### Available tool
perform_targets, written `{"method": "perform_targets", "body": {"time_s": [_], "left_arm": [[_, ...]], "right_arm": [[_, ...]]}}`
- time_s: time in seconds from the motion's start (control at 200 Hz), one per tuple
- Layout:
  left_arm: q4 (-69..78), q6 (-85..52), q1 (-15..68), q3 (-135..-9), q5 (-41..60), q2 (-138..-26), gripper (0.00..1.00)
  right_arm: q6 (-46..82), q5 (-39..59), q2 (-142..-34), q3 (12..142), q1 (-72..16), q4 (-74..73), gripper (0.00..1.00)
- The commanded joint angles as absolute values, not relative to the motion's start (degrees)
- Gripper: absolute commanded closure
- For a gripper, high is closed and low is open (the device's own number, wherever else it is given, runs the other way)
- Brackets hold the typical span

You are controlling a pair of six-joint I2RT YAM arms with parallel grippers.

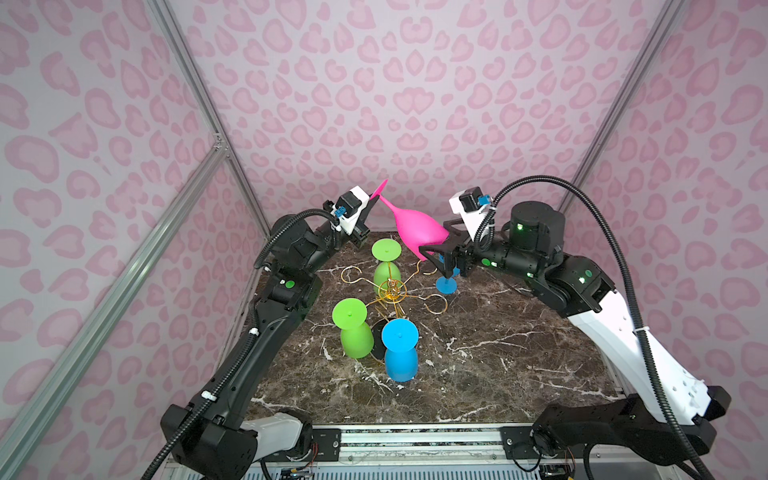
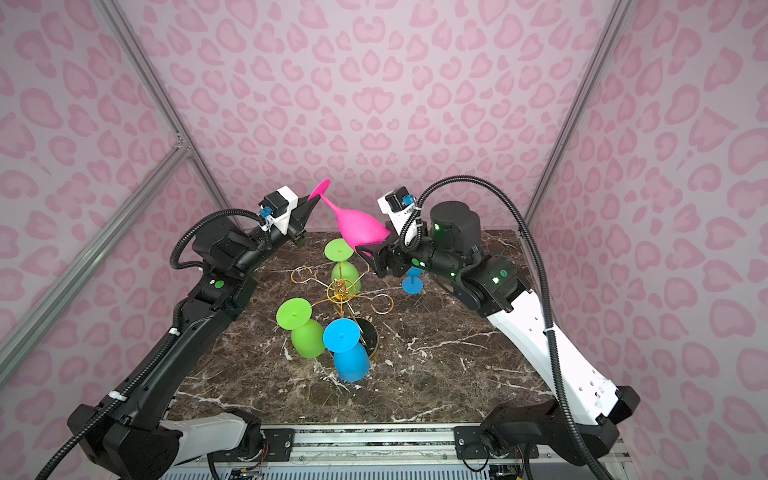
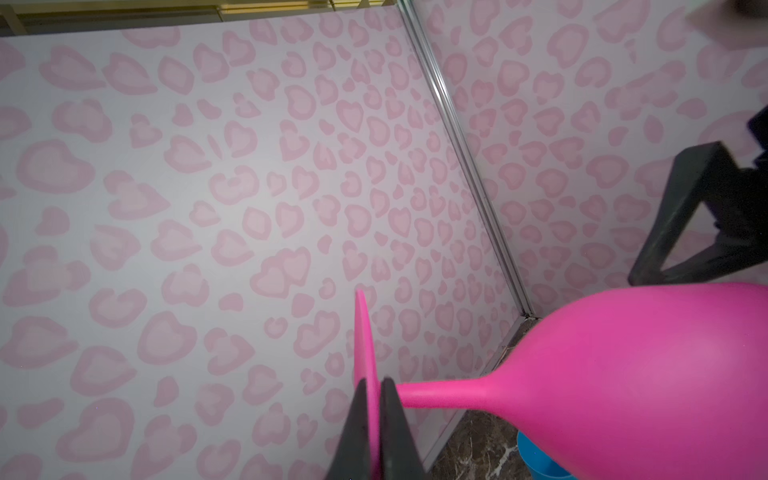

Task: Take the wine glass off the wine glass rack

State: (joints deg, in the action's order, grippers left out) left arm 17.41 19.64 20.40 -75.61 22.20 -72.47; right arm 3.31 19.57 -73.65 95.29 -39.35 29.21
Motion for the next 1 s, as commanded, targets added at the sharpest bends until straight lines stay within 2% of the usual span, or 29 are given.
{"method": "perform_targets", "body": {"time_s": [0.0, 0.165, 0.28, 0.315, 0.88, 0.995], "left_arm": [[19.41, 12.33, 20.05, -75.5, 17.82, -72.34, 0.97], [19.18, 4.99, 19.27, -75.24, 18.22, -71.94, 0.97], [19.4, 2.48, 19.1, -74.65, 20.1, -71.35, 0.97], [19.55, 2.01, 19.08, -74.44, 20.74, -71.22, 0.97], [19.07, 0.18, 19.07, -75.04, 24.77, -70.72, 0.97], [19.16, -0.24, 19.07, -75.05, 24.79, -70.92, 0.97]], "right_arm": [[6.1, 20.48, -69.33, 90.06, -37.73, 21.22, 0.08], [9.73, 22.68, -62.45, 80.64, -33.2, 13.77, 0.17], [12.54, 25.05, -60.31, 77.12, -30.07, 9.6, 0.32], [13.3, 25.58, -60.21, 76.71, -29.55, 8.97, 0.34], [20.69, 33.12, -71.64, 79.74, -27.49, -1.42, 0.47], [23.88, 35.04, -74.81, 80.74, -27.63, -5.27, 0.52]]}}
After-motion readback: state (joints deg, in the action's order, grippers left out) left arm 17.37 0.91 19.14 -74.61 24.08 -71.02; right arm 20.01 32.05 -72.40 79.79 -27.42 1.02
